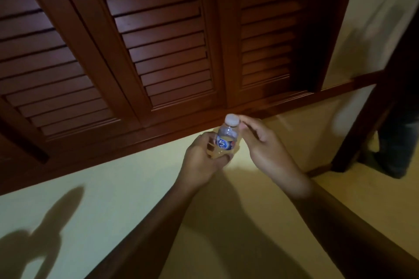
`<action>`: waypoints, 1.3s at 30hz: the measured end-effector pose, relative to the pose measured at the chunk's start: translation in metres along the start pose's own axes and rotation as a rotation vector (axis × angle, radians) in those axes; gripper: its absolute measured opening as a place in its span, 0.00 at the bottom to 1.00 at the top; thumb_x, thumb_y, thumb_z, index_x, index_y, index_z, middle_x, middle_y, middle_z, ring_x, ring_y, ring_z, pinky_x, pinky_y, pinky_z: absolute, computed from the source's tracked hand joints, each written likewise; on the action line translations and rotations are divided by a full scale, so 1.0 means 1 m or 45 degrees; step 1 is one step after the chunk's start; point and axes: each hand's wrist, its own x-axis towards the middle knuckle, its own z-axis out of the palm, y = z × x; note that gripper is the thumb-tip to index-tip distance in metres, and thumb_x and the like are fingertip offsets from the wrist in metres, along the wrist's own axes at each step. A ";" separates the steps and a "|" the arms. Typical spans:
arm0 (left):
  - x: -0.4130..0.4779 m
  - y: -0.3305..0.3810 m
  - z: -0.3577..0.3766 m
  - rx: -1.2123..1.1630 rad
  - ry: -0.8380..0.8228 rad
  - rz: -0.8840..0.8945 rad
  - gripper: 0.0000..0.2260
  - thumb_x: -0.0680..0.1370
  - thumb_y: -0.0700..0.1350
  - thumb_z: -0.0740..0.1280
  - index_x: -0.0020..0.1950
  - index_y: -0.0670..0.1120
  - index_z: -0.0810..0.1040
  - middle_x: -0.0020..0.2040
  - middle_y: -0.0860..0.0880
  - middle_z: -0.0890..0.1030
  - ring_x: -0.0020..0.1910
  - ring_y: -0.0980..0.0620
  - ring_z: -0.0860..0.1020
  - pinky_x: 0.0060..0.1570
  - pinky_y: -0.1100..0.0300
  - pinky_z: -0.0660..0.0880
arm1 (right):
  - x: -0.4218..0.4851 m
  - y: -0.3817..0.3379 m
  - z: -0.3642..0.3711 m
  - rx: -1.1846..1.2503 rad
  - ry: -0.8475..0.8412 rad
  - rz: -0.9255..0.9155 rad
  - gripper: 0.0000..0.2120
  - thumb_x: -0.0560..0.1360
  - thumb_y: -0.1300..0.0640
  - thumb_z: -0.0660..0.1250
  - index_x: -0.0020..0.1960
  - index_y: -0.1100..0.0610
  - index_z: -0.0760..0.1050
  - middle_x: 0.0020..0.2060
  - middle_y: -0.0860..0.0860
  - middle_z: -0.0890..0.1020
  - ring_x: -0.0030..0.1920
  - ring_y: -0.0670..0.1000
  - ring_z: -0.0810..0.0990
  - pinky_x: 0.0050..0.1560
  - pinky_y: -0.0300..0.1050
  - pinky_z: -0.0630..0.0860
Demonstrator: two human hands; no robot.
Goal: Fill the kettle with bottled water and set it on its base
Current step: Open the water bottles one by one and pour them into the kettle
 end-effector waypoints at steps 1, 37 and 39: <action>0.010 0.000 0.007 -0.007 0.042 -0.026 0.21 0.73 0.50 0.80 0.61 0.51 0.77 0.51 0.56 0.83 0.47 0.59 0.81 0.41 0.68 0.75 | 0.002 0.010 0.000 -0.030 0.037 0.042 0.15 0.84 0.53 0.60 0.68 0.51 0.76 0.63 0.45 0.80 0.63 0.39 0.77 0.62 0.32 0.70; -0.139 -0.055 -0.079 0.101 0.350 -0.116 0.18 0.83 0.42 0.65 0.72 0.55 0.78 0.64 0.67 0.79 0.65 0.66 0.78 0.66 0.70 0.72 | -0.088 0.001 0.116 -0.562 -0.520 -0.328 0.23 0.84 0.47 0.57 0.78 0.48 0.64 0.75 0.41 0.67 0.72 0.35 0.60 0.65 0.20 0.44; -0.188 -0.070 -0.106 0.148 0.426 -0.184 0.18 0.84 0.43 0.65 0.73 0.53 0.78 0.66 0.64 0.79 0.67 0.67 0.76 0.68 0.67 0.72 | -0.114 -0.014 0.152 -0.485 -0.670 -0.443 0.23 0.84 0.47 0.57 0.78 0.47 0.63 0.74 0.38 0.66 0.69 0.30 0.57 0.66 0.19 0.46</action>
